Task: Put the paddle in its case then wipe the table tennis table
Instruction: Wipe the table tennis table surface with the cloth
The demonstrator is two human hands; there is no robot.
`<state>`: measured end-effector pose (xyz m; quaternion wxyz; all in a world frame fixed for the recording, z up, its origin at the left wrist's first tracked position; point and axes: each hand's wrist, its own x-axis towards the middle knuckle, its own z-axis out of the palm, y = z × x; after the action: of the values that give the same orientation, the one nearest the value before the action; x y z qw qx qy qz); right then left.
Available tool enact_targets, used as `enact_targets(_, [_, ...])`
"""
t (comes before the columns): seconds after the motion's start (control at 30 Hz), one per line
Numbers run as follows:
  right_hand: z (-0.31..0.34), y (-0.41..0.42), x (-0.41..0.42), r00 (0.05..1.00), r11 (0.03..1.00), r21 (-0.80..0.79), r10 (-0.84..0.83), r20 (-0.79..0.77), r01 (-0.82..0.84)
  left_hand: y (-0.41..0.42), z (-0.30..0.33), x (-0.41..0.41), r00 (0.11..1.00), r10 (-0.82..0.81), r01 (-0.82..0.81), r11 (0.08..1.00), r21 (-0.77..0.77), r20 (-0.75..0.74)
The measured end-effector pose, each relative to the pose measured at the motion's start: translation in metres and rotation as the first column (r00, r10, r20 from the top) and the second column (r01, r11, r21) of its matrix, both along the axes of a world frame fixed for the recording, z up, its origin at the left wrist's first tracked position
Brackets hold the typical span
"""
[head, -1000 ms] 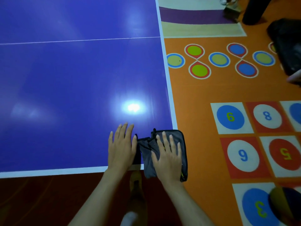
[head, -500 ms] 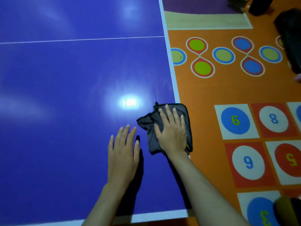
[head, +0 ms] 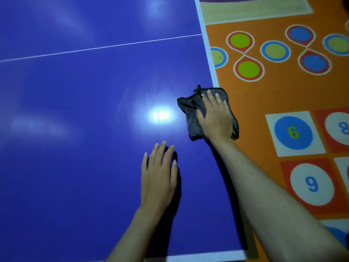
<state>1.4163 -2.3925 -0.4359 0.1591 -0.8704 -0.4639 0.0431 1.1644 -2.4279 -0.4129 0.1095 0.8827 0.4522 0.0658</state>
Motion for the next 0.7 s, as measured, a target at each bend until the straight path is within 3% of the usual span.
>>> enact_targets(0.3, [0.004,-0.138,-0.082,0.999,0.999,-0.025,-0.031,-0.013,0.031,-0.065,0.016,-0.025,0.999,-0.026,0.026,1.000,-0.010,-0.039])
enact_targets(0.53, [0.002,-0.239,-0.140,1.000,0.999,-0.027,-0.023,-0.011,0.023,-0.134,0.027,-0.044,0.998,0.066,-0.065,0.996,-0.060,0.019])
enact_targets(0.7, [-0.003,-0.292,-0.171,0.999,0.999,0.012,-0.050,-0.008,0.050,-0.172,0.035,-0.059,1.000,0.022,-0.023,0.996,-0.087,-0.014])
